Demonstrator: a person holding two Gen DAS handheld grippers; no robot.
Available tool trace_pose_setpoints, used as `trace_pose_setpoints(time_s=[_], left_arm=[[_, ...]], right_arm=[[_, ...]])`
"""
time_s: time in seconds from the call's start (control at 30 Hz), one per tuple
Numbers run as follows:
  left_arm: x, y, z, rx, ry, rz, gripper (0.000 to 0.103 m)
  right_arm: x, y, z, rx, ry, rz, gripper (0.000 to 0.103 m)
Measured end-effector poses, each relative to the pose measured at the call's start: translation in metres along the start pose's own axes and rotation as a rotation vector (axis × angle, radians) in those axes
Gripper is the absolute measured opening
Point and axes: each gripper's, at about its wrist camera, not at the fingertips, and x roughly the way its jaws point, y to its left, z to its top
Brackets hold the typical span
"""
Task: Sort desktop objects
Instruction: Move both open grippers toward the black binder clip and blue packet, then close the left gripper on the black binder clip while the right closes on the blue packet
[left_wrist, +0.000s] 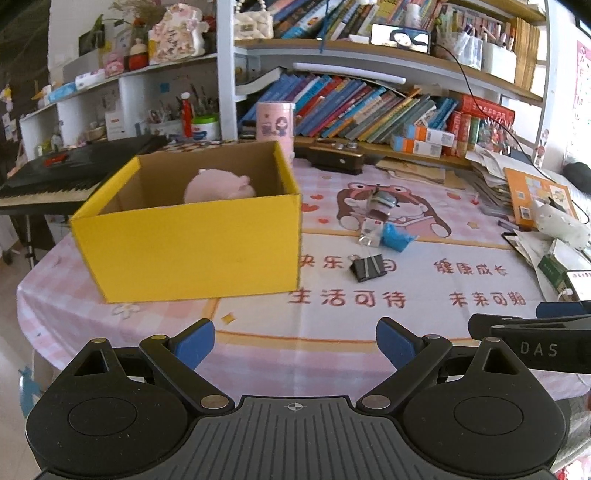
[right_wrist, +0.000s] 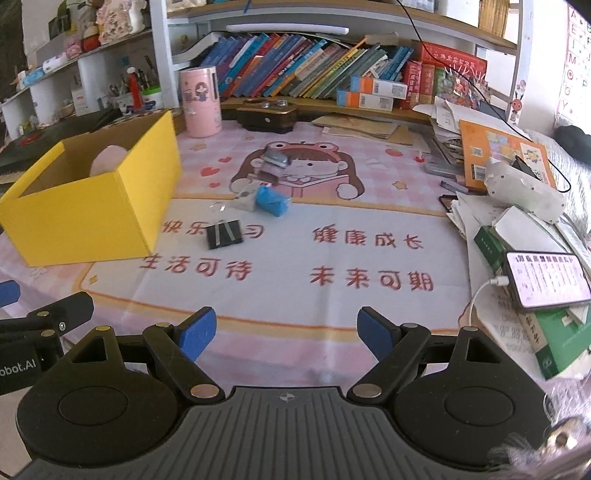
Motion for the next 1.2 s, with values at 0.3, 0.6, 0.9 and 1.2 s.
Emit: trace_pose_setpoints(time_s=[0.3,0.6,0.9,1.2], left_arm=[[0.030,-0.036,0.016,0.012,0.016,-0.024,0.096],[0.055,-0.070,0.027,0.016,0.031,-0.030,0.095],[0.076,-0.089,0.036,0.005,0.045,0.019,0.091],[0.115,-0.100,0.048,0.005,0.059,0.088,0.079]], right_arm=[[0.025,-0.038,0.023,0.000,0.004,-0.008,0.083],[0.045,-0.073,0.045,0.008,-0.015,0.001,0.083],[0.063,-0.089,0.062,-0.016,-0.020,0.055,0.083],[0.079,-0.098,0.080,-0.028,-0.043,0.091,0.083]])
